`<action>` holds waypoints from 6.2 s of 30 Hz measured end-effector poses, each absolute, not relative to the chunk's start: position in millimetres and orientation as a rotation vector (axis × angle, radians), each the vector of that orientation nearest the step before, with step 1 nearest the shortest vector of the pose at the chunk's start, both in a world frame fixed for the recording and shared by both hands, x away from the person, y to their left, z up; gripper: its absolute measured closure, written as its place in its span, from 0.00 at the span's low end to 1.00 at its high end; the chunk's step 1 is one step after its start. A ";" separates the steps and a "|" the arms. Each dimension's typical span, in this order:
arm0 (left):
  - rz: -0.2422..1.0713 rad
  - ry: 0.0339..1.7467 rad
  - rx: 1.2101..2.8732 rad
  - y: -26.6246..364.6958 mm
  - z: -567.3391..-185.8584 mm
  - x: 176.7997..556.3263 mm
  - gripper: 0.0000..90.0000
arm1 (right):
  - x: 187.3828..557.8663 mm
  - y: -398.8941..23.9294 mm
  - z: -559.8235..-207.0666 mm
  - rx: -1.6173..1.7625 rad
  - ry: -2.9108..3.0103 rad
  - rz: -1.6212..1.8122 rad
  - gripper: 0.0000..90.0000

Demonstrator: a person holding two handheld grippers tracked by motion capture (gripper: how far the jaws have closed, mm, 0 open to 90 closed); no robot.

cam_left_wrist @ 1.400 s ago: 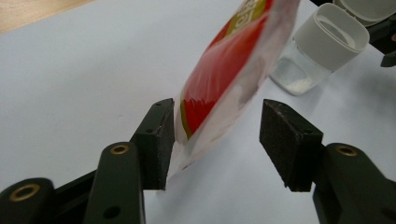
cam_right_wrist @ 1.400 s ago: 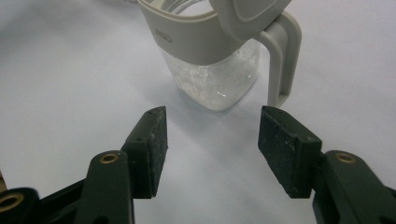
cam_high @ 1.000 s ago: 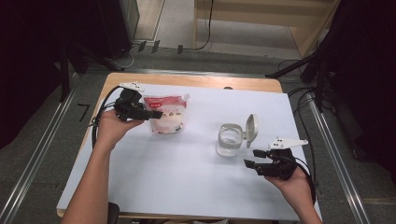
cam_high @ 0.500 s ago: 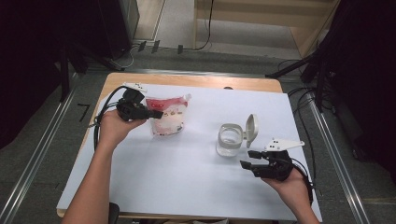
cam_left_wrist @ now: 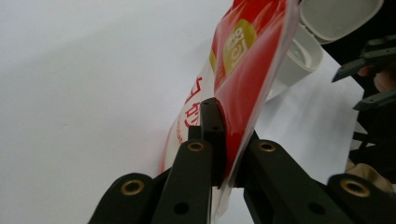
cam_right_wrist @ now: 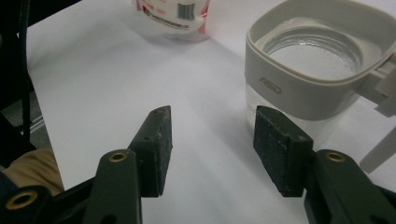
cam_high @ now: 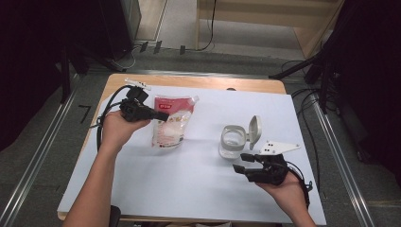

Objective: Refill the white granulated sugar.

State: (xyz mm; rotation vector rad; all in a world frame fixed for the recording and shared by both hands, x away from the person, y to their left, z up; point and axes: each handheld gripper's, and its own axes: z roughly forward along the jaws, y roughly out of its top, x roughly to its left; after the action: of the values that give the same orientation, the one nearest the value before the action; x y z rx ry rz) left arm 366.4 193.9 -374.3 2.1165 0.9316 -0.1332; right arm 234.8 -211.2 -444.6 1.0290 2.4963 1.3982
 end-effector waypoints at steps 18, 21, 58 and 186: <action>-0.141 0.816 2.140 172.3 -349.5 345.0 1.00 | 236.9 -167.9 -449.6 0.940 2.560 1.400 0.54; -0.151 0.810 2.143 167.1 -347.1 340.8 1.00 | 238.7 -158.8 -453.8 0.927 2.575 1.388 0.54; -0.233 0.773 2.117 140.4 -319.1 309.0 0.99 | 264.6 -93.3 -495.9 0.876 2.587 1.370 0.58; -0.336 0.911 2.224 70.6 -346.6 316.1 0.90 | 226.1 -53.9 -462.2 1.130 2.371 1.681 0.65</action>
State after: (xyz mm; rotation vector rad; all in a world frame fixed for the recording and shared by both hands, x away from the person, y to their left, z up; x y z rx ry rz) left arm 316.1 70.6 -346.6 2.2241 0.9114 -0.3362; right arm 226.1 -53.9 -462.2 1.1304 2.3709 1.6809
